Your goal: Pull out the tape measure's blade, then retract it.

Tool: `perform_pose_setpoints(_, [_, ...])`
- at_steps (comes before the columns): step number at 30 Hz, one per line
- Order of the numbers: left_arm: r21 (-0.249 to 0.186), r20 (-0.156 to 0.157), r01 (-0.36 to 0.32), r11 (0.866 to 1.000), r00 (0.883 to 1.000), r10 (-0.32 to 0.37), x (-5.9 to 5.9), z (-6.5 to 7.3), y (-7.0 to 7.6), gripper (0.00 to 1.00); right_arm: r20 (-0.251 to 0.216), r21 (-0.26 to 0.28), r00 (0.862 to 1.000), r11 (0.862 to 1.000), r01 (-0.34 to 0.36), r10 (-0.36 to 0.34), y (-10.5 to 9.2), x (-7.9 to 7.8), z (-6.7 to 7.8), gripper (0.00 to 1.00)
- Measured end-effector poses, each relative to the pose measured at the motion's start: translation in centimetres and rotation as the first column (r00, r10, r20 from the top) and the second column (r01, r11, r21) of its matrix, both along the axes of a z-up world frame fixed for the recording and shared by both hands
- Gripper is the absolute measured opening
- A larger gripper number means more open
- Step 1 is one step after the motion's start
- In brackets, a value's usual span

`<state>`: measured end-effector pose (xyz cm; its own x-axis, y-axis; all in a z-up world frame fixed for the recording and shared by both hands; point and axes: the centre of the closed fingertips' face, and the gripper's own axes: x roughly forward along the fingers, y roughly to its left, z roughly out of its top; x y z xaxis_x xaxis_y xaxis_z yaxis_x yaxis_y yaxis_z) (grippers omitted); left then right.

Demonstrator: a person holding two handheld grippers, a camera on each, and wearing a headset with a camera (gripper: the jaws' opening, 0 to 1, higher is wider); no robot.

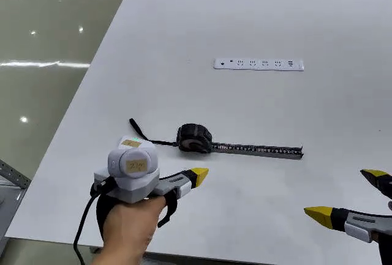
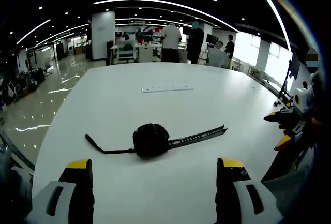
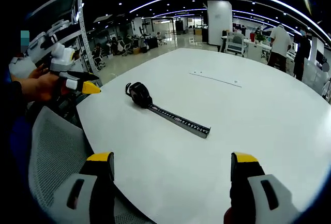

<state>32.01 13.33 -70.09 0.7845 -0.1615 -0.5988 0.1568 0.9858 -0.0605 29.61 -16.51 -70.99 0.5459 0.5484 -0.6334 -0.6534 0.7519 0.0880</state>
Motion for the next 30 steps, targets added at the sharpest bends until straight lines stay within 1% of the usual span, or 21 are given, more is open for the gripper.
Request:
perform_pose_setpoints(2, [-0.001,-0.006,-0.005,1.000,1.000,0.005,0.4,-0.3,-0.3,0.96,-0.001,-0.007,1.000,1.000,-0.014,0.014,0.0,0.3,-0.3,0.89])
perform_pose_setpoints(5, [0.003,-0.001,-0.014,1.000,1.000,0.014,1.0,-0.6,-0.7,0.96,-0.008,-0.021,0.999,0.999,-0.038,0.037,0.1,0.8,-0.8,0.88])
perform_pose_setpoints(7, [0.001,-0.004,-0.015,1.000,1.000,0.015,1.4,-0.9,-1.2,0.96,-0.015,-0.032,0.998,0.998,-0.057,0.057,0.2,1.1,-1.3,0.87])
perform_pose_setpoints(9, [0.004,-0.005,-0.019,1.000,1.000,0.019,1.7,-1.2,-1.4,0.96,-0.019,-0.048,0.997,0.996,-0.070,0.069,0.0,1.4,-1.7,0.87])
perform_pose_setpoints(12, [-0.001,-0.007,-0.031,1.000,0.999,0.031,2.4,-1.5,-1.7,0.96,-0.019,-0.056,0.996,0.995,-0.088,0.087,-0.2,2.0,-2.1,0.84])
perform_pose_setpoints(14, [-0.002,-0.009,-0.035,0.999,0.999,0.035,2.7,-1.8,-1.9,0.96,-0.028,-0.066,0.995,0.993,-0.099,0.098,-0.2,2.3,-2.5,0.84])
perform_pose_setpoints(16, [-0.004,-0.009,-0.045,0.999,0.999,0.045,3.1,-2.0,-2.1,0.96,-0.035,-0.079,0.993,0.990,-0.119,0.117,-0.2,2.6,-2.9,0.83])
perform_pose_setpoints(17, [-0.014,-0.006,-0.051,0.999,0.999,0.051,3.4,-2.1,-2.2,0.96,-0.041,-0.085,0.991,0.988,-0.128,0.125,-0.2,2.8,-3.2,0.83])
perform_pose_setpoints(21, [-0.010,-0.015,-0.061,0.998,0.998,0.061,4.0,-2.6,-2.4,0.95,-0.048,-0.100,0.988,0.983,-0.154,0.150,-0.3,3.6,-3.8,0.82])
perform_pose_setpoints(24, [-0.008,-0.018,-0.077,0.997,0.997,0.077,4.5,-3.1,-2.3,0.94,-0.055,-0.109,0.984,0.979,-0.172,0.167,-0.2,4.4,-4.3,0.82])
perform_pose_setpoints(26, [-0.017,-0.022,-0.094,0.995,0.995,0.094,4.8,-3.3,-2.2,0.94,-0.059,-0.119,0.981,0.974,-0.193,0.187,-0.1,4.9,-4.6,0.81])
perform_pose_setpoints(30, [-0.017,-0.022,-0.114,0.993,0.993,0.114,5.5,-3.9,-2.0,0.93,-0.072,-0.141,0.971,0.962,-0.235,0.227,0.2,5.9,-5.4,0.80])
